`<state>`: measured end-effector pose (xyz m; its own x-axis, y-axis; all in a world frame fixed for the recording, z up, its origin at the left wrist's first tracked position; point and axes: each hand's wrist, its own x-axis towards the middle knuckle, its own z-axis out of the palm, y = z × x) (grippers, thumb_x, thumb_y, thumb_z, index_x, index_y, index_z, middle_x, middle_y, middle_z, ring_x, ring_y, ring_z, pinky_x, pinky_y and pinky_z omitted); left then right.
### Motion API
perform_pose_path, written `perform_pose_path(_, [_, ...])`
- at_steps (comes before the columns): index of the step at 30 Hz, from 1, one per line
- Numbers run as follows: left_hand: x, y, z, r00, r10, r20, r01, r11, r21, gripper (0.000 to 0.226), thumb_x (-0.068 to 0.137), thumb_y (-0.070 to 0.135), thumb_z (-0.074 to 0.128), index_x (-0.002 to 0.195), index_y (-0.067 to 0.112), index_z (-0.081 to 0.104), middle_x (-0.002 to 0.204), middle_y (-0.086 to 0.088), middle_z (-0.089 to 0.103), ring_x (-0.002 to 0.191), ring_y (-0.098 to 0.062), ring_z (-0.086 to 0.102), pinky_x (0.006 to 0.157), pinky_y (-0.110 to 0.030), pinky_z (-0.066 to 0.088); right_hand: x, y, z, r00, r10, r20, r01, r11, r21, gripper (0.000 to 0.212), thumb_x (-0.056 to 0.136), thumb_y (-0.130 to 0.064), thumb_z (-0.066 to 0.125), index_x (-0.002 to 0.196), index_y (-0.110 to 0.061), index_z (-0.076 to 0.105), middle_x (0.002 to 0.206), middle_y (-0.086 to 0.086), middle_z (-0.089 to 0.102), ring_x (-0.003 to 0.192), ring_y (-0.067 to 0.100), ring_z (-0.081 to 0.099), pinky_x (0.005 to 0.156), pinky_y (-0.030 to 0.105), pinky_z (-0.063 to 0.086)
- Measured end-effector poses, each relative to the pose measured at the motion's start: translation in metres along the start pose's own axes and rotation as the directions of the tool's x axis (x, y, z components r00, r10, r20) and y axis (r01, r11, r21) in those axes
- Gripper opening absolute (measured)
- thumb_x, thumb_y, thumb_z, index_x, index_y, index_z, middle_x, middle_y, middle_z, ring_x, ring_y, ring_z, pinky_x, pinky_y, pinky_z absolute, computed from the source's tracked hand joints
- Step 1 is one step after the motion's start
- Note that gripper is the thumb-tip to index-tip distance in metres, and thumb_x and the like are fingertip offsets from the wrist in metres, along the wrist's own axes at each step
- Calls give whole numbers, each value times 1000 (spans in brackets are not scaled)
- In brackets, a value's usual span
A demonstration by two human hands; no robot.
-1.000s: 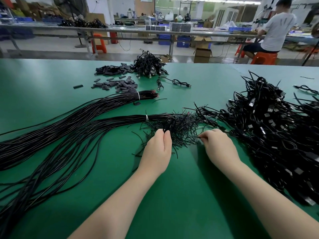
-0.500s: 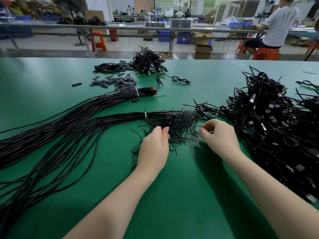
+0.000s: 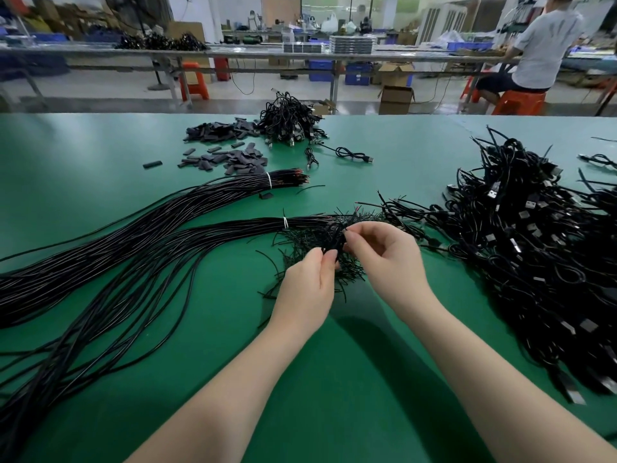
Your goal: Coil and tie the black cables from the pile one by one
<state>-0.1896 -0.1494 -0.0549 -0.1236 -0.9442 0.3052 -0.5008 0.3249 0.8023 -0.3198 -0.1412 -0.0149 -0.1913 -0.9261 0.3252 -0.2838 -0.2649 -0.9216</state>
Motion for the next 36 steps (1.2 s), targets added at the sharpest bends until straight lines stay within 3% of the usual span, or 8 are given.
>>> perform_pose_path(5, [-1, 1, -2, 991, 77, 105, -78, 997, 8, 39, 103, 40, 34, 69, 19, 34, 59, 10, 38, 52, -7, 36, 49, -25, 26, 5, 1, -1, 998, 51, -34, -50, 999, 6, 10, 90, -14, 66, 83, -20, 70, 71, -10, 69, 67, 3, 62, 69, 17, 51])
perform_pose_path(9, [-1, 2, -2, 998, 66, 17, -67, 996, 63, 38, 103, 37, 32, 73, 15, 40, 62, 4, 45, 54, -11, 38, 55, -37, 34, 5, 1, -15, 997, 38, 66, -43, 997, 69, 12, 91, -12, 65, 83, -21, 67, 70, -10, 68, 63, 7, 64, 60, 18, 50])
perform_pose_path(12, [0, 2, -3, 994, 10, -113, -8, 1000, 21, 37, 103, 35, 32, 76, 14, 45, 63, 3, 48, 55, -13, 43, 54, -35, 36, 6, 4, -29, 994, -97, 41, 104, 961, -255, 13, 89, -17, 68, 80, -26, 69, 73, -15, 65, 63, 4, 56, 63, 17, 45])
perform_pose_path(16, [0, 1, -4, 985, -22, -174, 26, 999, 22, 35, 103, 34, 33, 78, 14, 47, 62, 5, 47, 54, -9, 42, 51, -27, 30, 6, 0, -33, 945, -233, 230, 327, 700, -635, 12, 91, -13, 65, 96, -11, 76, 96, 5, 65, 83, 20, 60, 77, 30, 46])
perform_pose_path(20, [-3, 7, 1, 1000, 28, 3, -28, 979, 203, 34, 103, 36, 34, 74, 20, 36, 66, 1, 47, 59, -20, 44, 53, -37, 32, 0, -13, -24, 888, -305, 345, 456, 686, -568, 10, 89, -12, 66, 94, -12, 74, 94, 6, 68, 89, 27, 63, 75, 43, 52])
perform_pose_path(23, [-4, 11, 2, 996, 21, 84, -43, 961, 272, 27, 104, 36, 33, 86, 17, 43, 79, -3, 55, 73, -28, 53, 63, -42, 43, -3, -16, -21, 874, -326, 361, 477, 720, -505, 8, 86, -9, 66, 89, -14, 72, 90, 3, 69, 85, 25, 63, 73, 43, 52])
perform_pose_path(31, [-8, 16, 3, 991, 50, 120, -96, 906, 412, 24, 103, 27, 30, 108, 15, 51, 98, -7, 63, 90, -34, 60, 67, -39, 41, -1, -21, -25, 934, -173, 313, 297, 861, -413, 10, 78, -17, 78, 83, -25, 75, 73, -12, 71, 71, 2, 64, 76, 29, 52])
perform_pose_path(36, [-10, 17, 3, 974, 165, 154, -218, 863, 455, 26, 103, 33, 33, 106, 17, 53, 92, -5, 63, 84, -33, 60, 66, -39, 39, 5, -25, -40, 948, -134, 290, 292, 732, -615, 12, 74, -42, 79, 79, -31, 75, 75, -13, 62, 76, 7, 56, 66, 29, 45])
